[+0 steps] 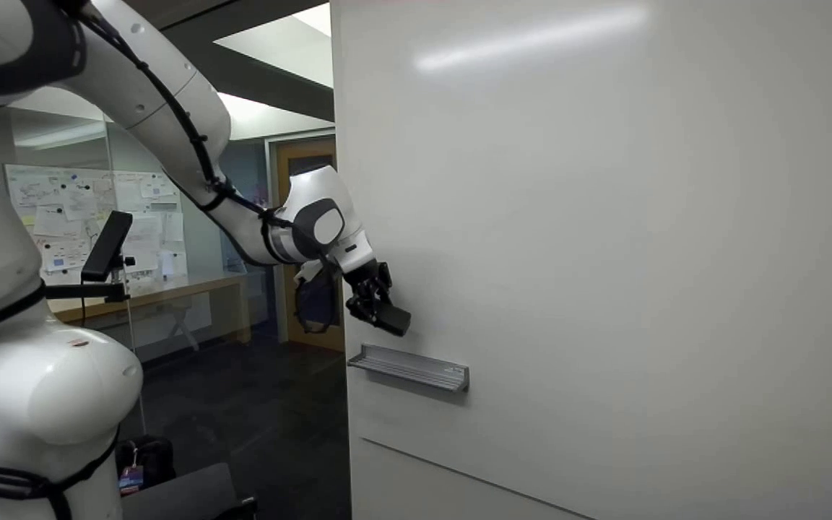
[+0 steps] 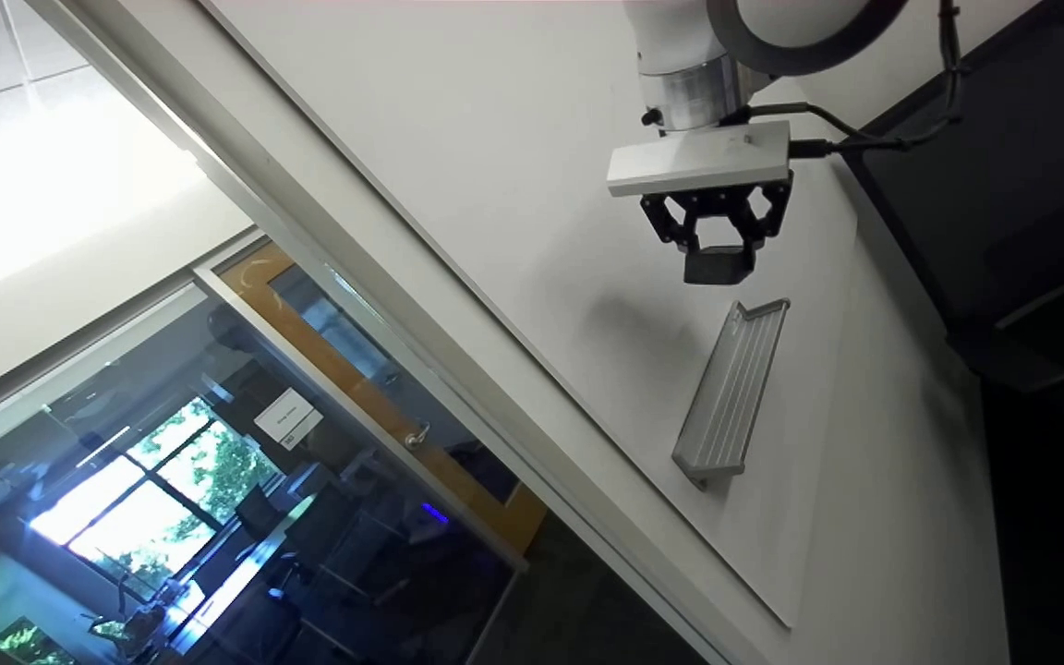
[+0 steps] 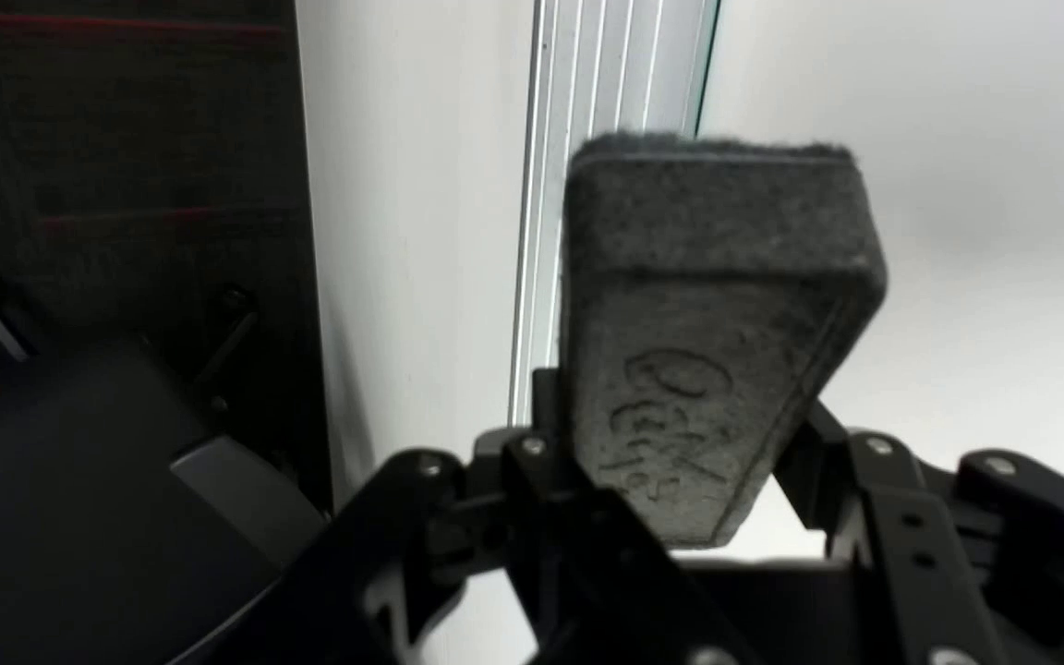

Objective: Remove the black eraser from the whiteboard tray and wipe the board with the eraser, put the eraser back on the tray

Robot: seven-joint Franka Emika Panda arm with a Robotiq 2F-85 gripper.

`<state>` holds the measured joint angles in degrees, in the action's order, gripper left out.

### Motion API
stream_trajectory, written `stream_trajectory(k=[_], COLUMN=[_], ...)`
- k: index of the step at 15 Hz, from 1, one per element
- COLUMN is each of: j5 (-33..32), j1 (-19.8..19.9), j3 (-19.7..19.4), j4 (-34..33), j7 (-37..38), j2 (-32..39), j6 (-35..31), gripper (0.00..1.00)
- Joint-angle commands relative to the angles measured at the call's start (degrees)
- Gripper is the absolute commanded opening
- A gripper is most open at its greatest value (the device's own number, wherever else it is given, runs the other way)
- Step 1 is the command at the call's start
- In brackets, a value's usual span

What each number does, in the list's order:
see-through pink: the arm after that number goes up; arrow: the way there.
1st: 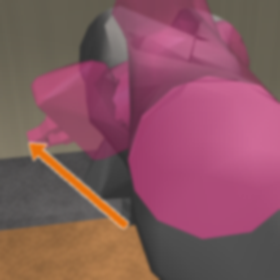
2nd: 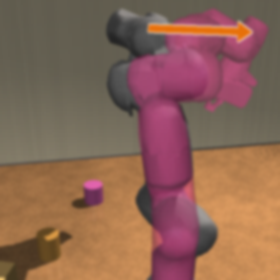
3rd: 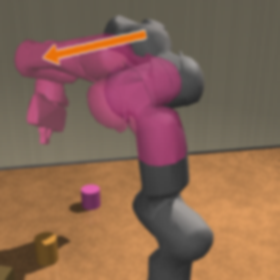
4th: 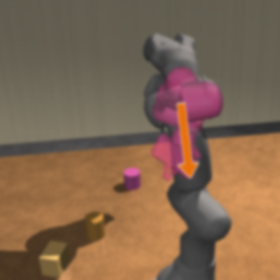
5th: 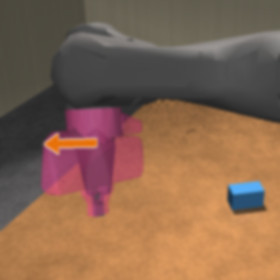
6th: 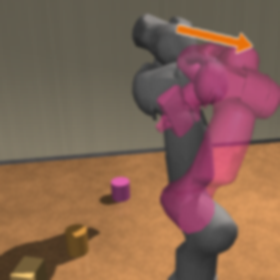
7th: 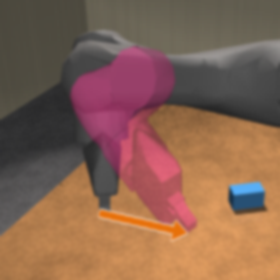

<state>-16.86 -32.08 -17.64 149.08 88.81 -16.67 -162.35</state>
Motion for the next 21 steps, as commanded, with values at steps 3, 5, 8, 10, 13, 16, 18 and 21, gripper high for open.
stream_trajectory(k=[3,5,8,10,13,16,18,21], j5=[10.5,2.4,2.2,-3.2,-11.1,-18.4,-23.6,-30.4], j1=[15.4,9.9,9.9,14.7,19.6,22.3,23.2,23.1], j3=[17.9,11.5,11.1,14.3,17.7,20.1,21.3,21.9], j4=[4.6,5.5,5.5,3.0,0.5,-2.4,-4.4,-6.5], j7=[-4.9,1.3,1.4,4.2,7.7,12.9,17.7,24.9], j2=[0.9,1.7,2.0,5.2,8.4,11.4,12.9,15.0], j6=[-8.0,-10.2,-10.4,-10.8,-11.2,-10.9,-10.2,-9.3], gripper=[0.55,0.55,0.3,0.3,0.3,0.3,0.3,0.3])
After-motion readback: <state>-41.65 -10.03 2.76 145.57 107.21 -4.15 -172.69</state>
